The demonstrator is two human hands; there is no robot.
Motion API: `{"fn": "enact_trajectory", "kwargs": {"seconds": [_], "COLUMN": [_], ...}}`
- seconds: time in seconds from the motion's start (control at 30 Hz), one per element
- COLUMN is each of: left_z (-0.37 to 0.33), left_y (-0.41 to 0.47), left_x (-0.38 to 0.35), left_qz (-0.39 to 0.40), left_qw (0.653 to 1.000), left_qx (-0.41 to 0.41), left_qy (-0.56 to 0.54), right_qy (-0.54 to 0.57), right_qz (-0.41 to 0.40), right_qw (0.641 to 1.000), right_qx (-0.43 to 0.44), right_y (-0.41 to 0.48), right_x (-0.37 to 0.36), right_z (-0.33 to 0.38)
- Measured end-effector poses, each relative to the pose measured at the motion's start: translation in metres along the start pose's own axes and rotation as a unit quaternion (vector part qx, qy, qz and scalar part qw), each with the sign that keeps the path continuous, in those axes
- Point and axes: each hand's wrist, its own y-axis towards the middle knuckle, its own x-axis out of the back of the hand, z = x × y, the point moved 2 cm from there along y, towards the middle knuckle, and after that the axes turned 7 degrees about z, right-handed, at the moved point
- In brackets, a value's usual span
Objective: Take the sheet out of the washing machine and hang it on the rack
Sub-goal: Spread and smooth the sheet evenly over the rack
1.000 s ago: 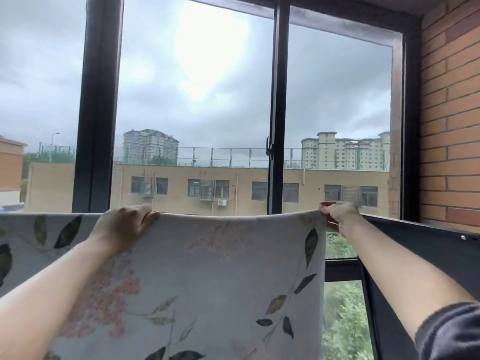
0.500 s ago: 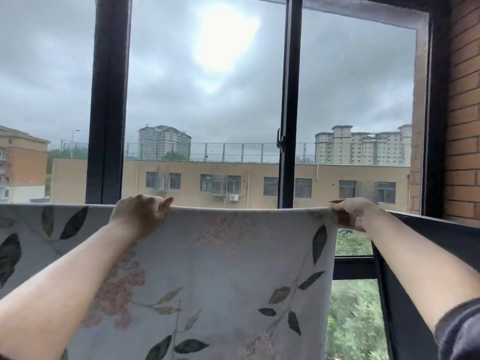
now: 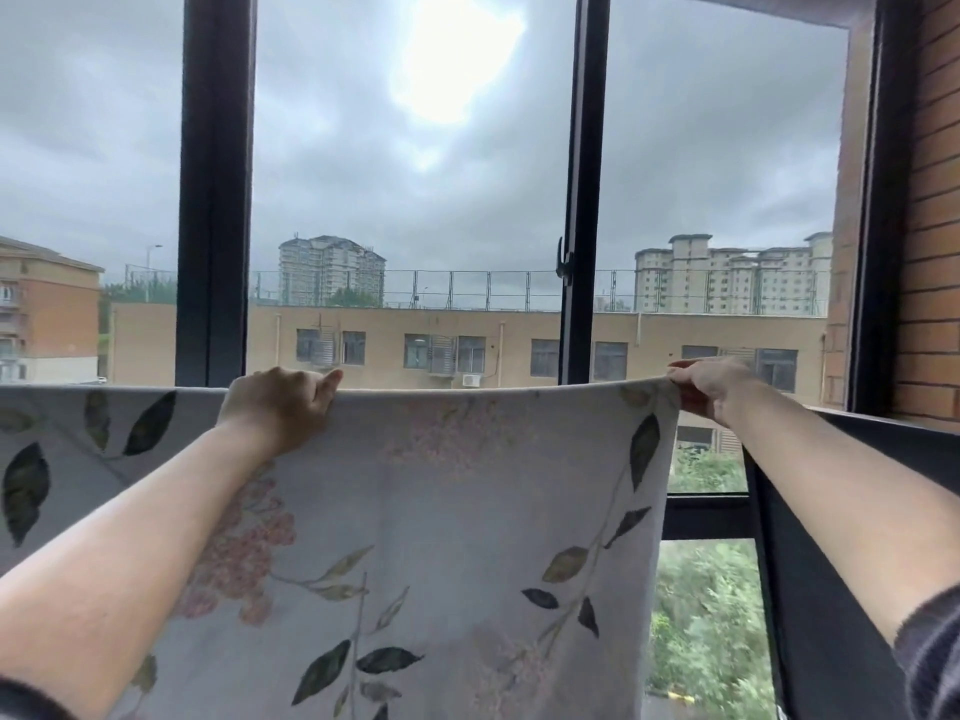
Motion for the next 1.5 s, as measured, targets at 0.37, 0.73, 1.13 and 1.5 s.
{"fn": "enact_trajectory", "kwargs": {"seconds": [0.37,0.73,1.13,1.5], "left_z": [0.0,-0.003,-0.071,-0.158], "left_y": [-0.001,-0.012,-0.004,-0.045], "left_x": [0.0,-0.009,-0.016,-0.046], "left_qz": [0.01,-0.025,-0.047,0.001], "left_qw": [1.0,0.996,0.987,0.976], "left_qx": [0.001,-0.078,-0.126,-0.192], "left_qy": [-0.027,-0.048,-0.084,-0.101], "right_qy": [-0.008,-0.044,-0.108,-0.206], "right_qz": [-0.049,-0.015,0.106,0.09], "right_qw": [0.998,0.999,0.987,0.972], "right_qx": [0.033,0.017,0.052,0.073], "right_y": [-0.013,-0.027,-0.082,-0.114], "right_x": [0.0,0.01,0.036,0.021], "right_z": [0.006,-0.012,-0.032,-0.107]}}
